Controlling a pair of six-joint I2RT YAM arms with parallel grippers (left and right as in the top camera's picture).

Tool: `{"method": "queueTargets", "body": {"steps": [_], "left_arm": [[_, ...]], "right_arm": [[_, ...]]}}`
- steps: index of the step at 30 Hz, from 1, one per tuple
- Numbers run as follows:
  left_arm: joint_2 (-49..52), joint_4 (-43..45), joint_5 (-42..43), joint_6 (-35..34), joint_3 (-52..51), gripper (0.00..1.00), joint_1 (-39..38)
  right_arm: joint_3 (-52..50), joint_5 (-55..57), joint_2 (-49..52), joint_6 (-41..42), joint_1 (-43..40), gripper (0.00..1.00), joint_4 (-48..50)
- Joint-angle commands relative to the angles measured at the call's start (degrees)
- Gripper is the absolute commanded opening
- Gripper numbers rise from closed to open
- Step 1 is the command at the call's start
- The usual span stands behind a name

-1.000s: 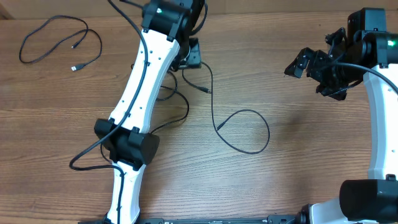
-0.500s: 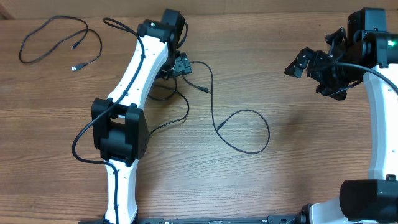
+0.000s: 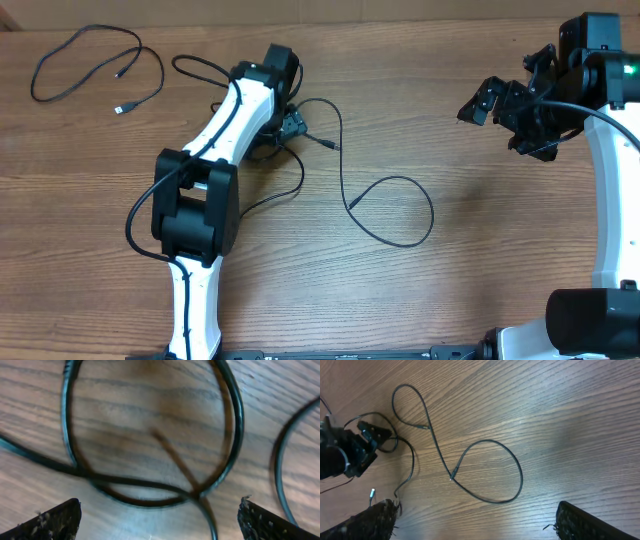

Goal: Untangle cables

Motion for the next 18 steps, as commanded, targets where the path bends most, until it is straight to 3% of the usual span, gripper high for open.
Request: {"method": "queueTargets", "body": {"steps": [1, 11, 16, 18], "left_arm": [[-0.2, 3.0, -1.6, -2.0, -2.6, 0.99, 0.3], [-0.2, 10.9, -1.6, -2.0, -6.4, 0.80, 0.5], [-0.2, 11.9, -1.6, -2.0, -6.4, 0.56, 0.5], [-0.2, 11.9, -1.6, -2.0, -6.4, 0.39, 0.5]], "right_arm": [[0.1, -0.3, -0.7, 0.1, 0.2, 1.00, 0.2], [0.1, -0.3, -0.7, 0.1, 0.2, 1.00, 0.2], [0.1, -0.3, -0.7, 0.1, 0.2, 1.00, 0.2], [0.1, -0.3, -0.7, 0.1, 0.2, 1.00, 0.2]]}}
